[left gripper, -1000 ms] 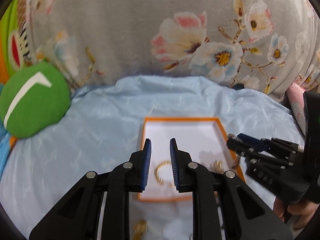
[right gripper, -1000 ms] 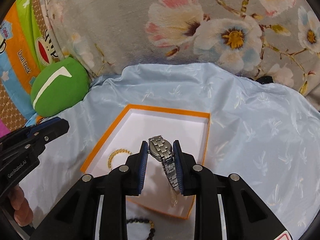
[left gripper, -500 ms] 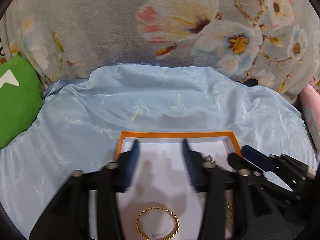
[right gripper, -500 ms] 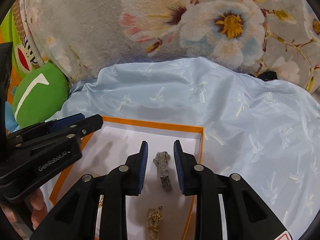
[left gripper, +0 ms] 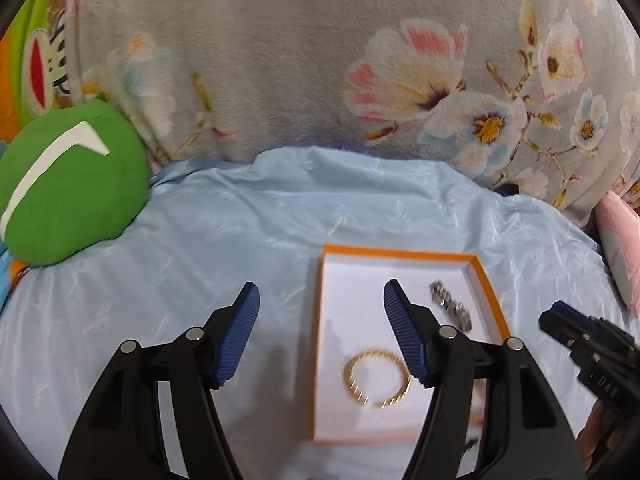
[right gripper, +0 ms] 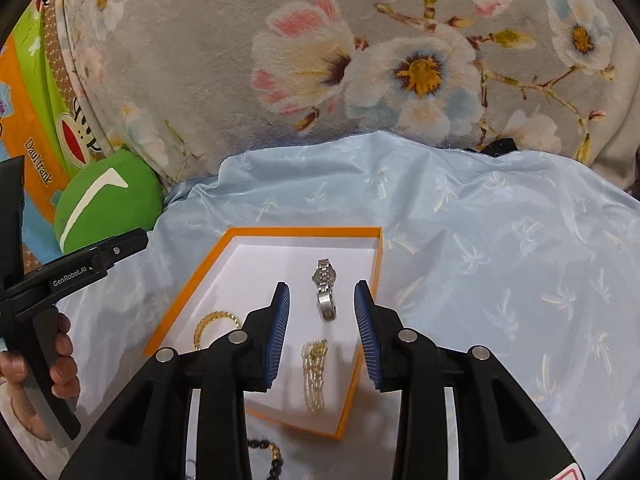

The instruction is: Organize jewelry

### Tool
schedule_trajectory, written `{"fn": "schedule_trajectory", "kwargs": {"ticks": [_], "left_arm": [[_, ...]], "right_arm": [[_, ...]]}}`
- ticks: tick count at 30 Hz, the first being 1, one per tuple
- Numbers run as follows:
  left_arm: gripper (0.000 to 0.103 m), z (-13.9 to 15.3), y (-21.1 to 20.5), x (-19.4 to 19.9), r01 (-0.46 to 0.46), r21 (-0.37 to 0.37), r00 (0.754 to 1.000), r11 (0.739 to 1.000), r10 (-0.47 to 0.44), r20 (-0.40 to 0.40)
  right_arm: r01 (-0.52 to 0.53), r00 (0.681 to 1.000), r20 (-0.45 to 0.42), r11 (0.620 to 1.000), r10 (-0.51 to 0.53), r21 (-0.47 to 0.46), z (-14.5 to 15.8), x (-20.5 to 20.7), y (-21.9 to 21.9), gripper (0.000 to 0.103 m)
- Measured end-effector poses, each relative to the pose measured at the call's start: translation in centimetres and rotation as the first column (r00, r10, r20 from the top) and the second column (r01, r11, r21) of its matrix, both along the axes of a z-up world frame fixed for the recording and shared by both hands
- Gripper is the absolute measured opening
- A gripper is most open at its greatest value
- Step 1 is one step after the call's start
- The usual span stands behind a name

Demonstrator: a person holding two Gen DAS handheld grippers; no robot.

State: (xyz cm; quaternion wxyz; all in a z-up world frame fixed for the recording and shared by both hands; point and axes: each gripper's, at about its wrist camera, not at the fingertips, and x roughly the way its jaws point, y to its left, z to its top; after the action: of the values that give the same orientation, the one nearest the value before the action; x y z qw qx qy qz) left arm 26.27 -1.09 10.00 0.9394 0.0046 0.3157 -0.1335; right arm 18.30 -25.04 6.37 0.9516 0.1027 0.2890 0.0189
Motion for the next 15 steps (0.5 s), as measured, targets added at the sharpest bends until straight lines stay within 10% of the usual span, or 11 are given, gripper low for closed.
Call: {"fn": "schedule_trajectory", "kwargs": {"ticks": [11,15], "left_arm": [[0.061,-7.8,2.4,-8.7,0.107,0.131,0.98,0.986,-0.082,-0.18],[0.038,-9.5,2.0,-8.7,0.107,0.131,0.97,0.986,-0.075,-0.229]], "right_arm": [[-0.028,0.998,-0.063,1.0,0.028,-0.005,-2.9,-5.7,2.1,0.033],[-0.045,0.996,-0.073,0.999,0.045,0.0,-3.2,-6.1,3.1,0.033]]}}
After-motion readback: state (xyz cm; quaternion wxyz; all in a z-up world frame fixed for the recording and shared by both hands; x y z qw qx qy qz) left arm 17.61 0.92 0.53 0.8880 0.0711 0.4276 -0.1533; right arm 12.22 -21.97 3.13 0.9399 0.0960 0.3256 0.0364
